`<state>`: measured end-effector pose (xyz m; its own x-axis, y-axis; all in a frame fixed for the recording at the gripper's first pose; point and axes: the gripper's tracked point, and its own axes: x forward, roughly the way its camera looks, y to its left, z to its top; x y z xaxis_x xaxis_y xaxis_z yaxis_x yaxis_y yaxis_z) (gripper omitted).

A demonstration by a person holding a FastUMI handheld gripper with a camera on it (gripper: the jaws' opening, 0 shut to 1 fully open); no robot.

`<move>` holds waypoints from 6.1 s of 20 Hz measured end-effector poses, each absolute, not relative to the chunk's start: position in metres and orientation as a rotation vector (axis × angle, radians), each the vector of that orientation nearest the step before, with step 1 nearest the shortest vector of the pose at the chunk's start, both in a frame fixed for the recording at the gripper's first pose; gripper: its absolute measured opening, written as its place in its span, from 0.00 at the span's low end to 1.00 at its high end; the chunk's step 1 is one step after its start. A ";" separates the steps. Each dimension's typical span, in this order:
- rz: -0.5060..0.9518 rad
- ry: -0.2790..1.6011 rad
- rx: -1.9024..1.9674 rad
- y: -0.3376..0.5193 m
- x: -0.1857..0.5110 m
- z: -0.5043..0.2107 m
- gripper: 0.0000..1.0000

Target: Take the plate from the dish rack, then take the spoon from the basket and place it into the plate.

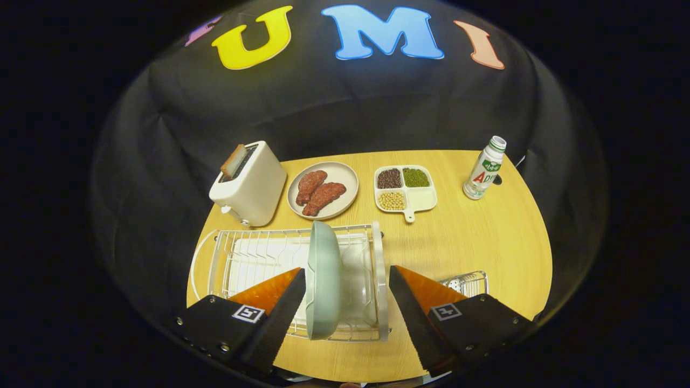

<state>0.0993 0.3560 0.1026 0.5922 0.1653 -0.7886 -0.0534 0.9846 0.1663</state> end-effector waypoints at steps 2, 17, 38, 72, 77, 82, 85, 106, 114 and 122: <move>0.114 0.952 0.109 0.361 0.105 0.094 0.95; -0.153 1.125 -0.172 0.366 0.096 0.083 0.12; -0.229 1.045 -0.176 0.299 0.079 0.175 0.12; 0.152 1.111 0.301 0.189 -0.116 0.058 0.12; 0.206 1.088 0.396 0.197 -0.122 0.011 0.13; 0.260 1.116 0.518 0.203 -0.123 -0.034 0.14; 0.258 1.111 0.568 0.199 -0.118 -0.052 0.14; 0.276 0.120 -0.007 0.137 -0.065 0.114 0.45; 0.231 0.012 0.075 0.121 -0.011 0.092 0.45; 0.247 0.000 0.181 0.131 0.021 0.052 0.45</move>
<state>0.0209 0.1310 0.0522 0.9697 0.2431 0.0221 -0.2431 0.9536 0.1777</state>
